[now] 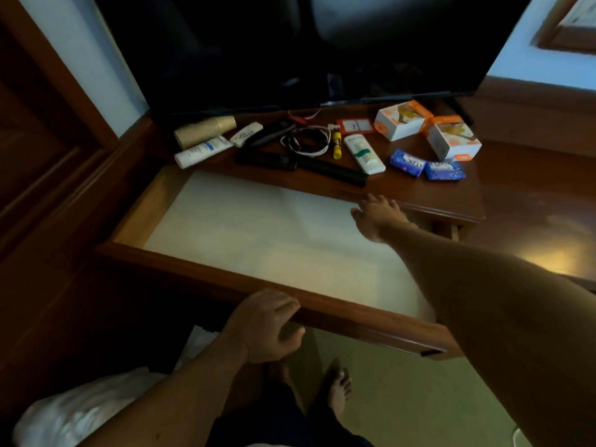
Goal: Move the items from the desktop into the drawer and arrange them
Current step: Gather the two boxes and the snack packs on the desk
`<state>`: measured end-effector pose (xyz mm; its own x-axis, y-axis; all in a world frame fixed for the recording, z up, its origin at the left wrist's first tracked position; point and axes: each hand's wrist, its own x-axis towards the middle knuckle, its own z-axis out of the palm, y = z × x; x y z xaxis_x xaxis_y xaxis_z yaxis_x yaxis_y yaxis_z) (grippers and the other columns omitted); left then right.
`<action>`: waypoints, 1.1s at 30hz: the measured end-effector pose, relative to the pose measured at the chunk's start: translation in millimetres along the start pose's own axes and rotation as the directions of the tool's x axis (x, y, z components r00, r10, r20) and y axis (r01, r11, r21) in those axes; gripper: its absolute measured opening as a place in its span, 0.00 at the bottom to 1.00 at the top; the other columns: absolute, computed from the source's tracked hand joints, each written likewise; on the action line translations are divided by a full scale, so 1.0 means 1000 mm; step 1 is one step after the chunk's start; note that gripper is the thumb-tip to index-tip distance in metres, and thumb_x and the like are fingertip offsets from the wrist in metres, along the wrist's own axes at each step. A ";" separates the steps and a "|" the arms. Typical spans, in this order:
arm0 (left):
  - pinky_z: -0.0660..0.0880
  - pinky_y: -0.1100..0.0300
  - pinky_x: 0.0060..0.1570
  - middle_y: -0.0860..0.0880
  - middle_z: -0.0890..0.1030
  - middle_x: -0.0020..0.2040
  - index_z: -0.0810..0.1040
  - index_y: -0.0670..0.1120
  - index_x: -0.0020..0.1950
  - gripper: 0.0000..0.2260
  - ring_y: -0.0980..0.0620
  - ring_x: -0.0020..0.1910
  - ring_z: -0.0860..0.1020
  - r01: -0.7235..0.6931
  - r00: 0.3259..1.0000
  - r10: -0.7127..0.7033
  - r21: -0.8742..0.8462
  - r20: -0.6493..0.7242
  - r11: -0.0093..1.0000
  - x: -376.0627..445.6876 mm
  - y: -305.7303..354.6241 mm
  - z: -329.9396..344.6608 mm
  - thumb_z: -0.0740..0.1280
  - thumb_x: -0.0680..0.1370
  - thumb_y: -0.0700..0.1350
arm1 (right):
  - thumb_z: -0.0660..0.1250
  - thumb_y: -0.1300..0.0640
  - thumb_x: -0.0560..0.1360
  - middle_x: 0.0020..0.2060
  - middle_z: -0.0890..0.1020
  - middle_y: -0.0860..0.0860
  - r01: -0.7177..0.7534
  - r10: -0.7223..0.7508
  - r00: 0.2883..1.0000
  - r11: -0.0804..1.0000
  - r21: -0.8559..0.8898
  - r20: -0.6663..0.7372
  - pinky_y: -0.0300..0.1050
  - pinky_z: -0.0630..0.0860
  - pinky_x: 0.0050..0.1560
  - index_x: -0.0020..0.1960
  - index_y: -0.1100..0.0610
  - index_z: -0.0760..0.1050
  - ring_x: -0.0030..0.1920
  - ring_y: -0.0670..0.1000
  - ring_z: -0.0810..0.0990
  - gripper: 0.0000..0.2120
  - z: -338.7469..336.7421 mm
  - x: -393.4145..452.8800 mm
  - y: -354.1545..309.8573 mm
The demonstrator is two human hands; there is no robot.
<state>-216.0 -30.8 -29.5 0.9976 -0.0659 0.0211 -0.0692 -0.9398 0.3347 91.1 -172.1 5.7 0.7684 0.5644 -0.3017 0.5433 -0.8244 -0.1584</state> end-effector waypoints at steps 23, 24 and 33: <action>0.69 0.50 0.69 0.48 0.70 0.74 0.68 0.48 0.75 0.26 0.46 0.72 0.69 0.102 0.995 -0.103 -0.022 -0.012 0.995 0.339 0.034 -0.127 0.67 0.78 0.50 | 0.68 0.50 0.77 0.61 0.80 0.54 -0.244 0.308 0.945 0.892 0.381 -0.115 0.55 0.77 0.59 0.68 0.51 0.72 0.61 0.56 0.78 0.21 -0.130 0.006 0.083; 0.69 0.50 0.69 0.49 0.69 0.75 0.68 0.48 0.75 0.26 0.47 0.73 0.68 0.095 0.995 -0.096 -0.028 -0.003 0.995 0.347 0.033 -0.127 0.67 0.78 0.50 | 0.68 0.51 0.77 0.60 0.80 0.54 -0.242 0.314 0.941 0.886 0.395 -0.127 0.55 0.78 0.58 0.67 0.52 0.73 0.60 0.56 0.79 0.19 -0.131 0.009 0.085; 0.73 0.45 0.64 0.47 0.69 0.74 0.67 0.49 0.76 0.26 0.45 0.71 0.69 0.133 0.991 -0.129 -0.081 0.047 0.988 0.445 0.045 -0.115 0.66 0.78 0.52 | 0.64 0.52 0.78 0.65 0.77 0.56 -0.332 0.439 0.883 0.835 0.439 -0.168 0.56 0.78 0.58 0.71 0.55 0.70 0.62 0.57 0.77 0.22 -0.133 0.044 0.138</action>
<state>225.0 -63.6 102.9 0.9970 0.0404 -0.0661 0.0641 -0.9100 0.4096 244.8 -255.1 95.2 0.9735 0.1436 -0.1781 0.0505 -0.8942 -0.4448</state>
